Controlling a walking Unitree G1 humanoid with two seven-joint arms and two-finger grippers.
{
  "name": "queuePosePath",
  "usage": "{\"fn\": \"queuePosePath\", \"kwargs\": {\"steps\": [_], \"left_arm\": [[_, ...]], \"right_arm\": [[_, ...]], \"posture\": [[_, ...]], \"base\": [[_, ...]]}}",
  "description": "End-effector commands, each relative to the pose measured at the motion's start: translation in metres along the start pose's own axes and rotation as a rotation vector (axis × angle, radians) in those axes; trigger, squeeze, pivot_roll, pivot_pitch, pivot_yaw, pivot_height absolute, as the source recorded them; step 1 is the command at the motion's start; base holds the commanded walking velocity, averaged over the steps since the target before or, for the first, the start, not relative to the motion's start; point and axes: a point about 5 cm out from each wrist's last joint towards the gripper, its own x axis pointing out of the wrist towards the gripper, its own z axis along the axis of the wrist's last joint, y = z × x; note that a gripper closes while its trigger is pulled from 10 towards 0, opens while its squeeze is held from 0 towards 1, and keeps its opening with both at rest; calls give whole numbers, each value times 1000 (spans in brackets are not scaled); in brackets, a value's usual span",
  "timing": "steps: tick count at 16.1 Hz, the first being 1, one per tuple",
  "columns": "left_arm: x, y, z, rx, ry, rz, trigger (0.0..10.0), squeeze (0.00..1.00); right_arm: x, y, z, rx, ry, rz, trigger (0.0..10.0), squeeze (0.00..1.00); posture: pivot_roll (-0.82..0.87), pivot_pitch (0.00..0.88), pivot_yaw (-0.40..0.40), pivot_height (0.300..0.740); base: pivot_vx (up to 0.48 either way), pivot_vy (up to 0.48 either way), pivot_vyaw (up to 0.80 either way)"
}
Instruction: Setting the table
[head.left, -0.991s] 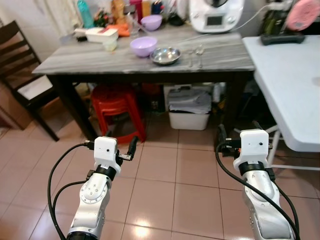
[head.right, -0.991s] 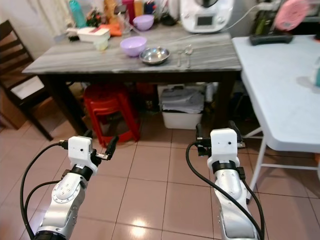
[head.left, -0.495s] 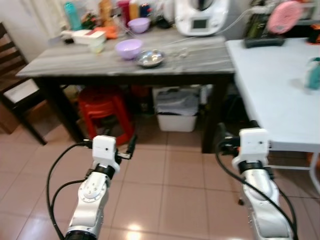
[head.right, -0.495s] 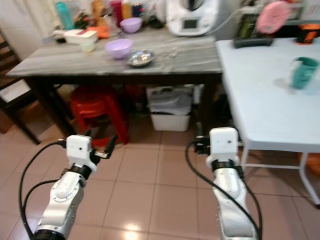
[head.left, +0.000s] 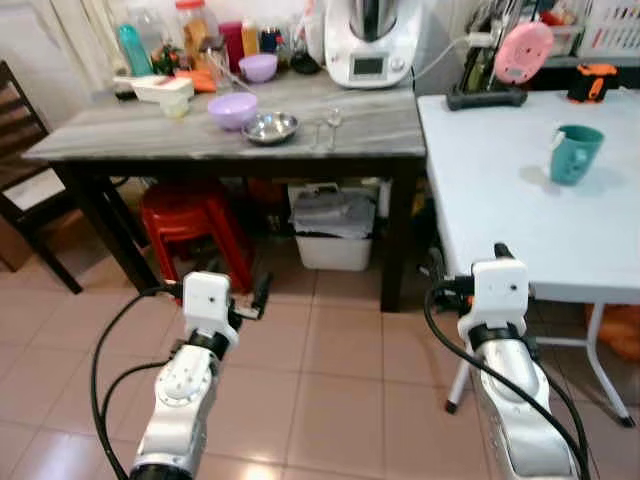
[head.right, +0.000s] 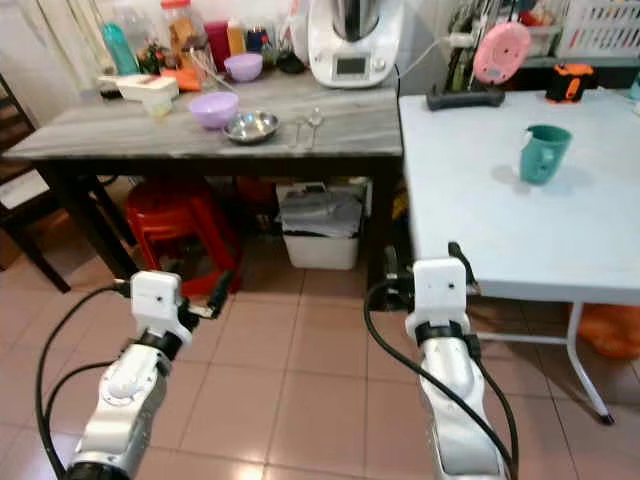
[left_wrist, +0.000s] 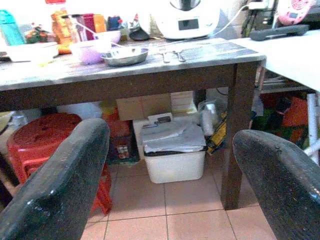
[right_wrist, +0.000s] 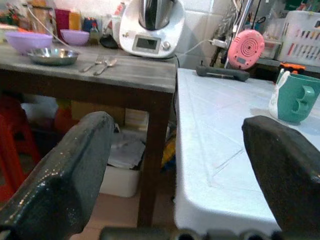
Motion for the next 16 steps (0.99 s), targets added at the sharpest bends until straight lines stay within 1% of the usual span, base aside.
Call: {"fn": "queuePosePath", "kwargs": {"steps": [1,5,6,9,11,13,16], "left_arm": [[5,-4,3,-5,-1,-17,10000,0],[9,-6,4,-6,-3,-27,10000,0],[10,-5,5,-7,-2,-27,10000,0],[10,-5,4,-8,-2,-28,10000,0],[10,-6,4,-11,-2,-25,10000,0],[11,-8,4,-14,-1,-33,10000,0],[12,-8,4,-10,-2,-41,10000,0]], "right_arm": [[2,-2,0,-8,2,-1,10000,0],[4,-7,0,-12,9,-7,10000,0],[4,-7,-1,-11,11,-10,10000,0],[3,-3,-1,-8,2,-11,10000,0],[2,-3,-3,1,4,-24,10000,0],[2,0,-3,-2,3,-6,10000,0],[3,0,-3,-4,2,-4,10000,0]], "posture": [[-106,0,97,740],[-112,0,89,740],[-112,0,98,740],[-114,0,120,740],[-113,0,121,740],[-113,0,123,740],[-112,0,125,740]], "base": [[0,-307,0],[0,-306,0],[0,-307,0],[0,-310,0],[0,-315,0],[0,-313,0],[0,-395,0]]}}
